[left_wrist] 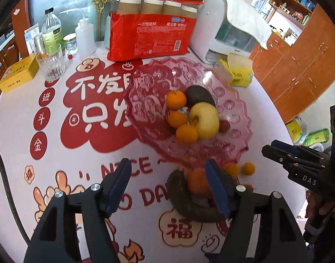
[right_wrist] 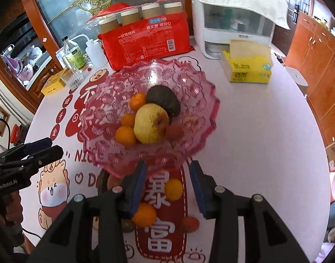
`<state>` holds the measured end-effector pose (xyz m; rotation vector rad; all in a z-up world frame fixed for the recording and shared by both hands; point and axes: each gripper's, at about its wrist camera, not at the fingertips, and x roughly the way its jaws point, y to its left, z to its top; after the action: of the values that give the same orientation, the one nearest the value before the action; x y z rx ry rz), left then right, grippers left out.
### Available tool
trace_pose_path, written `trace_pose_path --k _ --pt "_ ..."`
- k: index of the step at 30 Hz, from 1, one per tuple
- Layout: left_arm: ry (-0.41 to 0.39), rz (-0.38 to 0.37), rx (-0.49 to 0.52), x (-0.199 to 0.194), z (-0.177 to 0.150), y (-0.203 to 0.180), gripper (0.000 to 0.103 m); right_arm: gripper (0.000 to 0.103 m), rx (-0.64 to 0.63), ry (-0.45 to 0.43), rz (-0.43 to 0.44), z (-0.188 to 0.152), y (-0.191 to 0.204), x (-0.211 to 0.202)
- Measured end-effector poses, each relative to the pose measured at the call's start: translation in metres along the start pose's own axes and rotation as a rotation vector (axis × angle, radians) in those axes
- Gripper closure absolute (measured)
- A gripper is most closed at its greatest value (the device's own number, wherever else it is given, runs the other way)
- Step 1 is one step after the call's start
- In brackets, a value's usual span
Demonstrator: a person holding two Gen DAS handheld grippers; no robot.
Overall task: Organize fruits
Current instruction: 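Lower the orange and lychee into the bowl and open both tools, then withdraw both tools from the bowl toward the remaining fruit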
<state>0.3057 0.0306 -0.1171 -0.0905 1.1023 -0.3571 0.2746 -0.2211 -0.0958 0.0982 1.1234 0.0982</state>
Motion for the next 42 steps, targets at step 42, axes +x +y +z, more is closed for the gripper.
trace_pose_path --k 42 --pt "0.274 -0.018 -0.153 0.049 -0.070 -0.017 0.034 0.057 0.018 -0.105 -0.088 -0.141 -0.005 0.018"
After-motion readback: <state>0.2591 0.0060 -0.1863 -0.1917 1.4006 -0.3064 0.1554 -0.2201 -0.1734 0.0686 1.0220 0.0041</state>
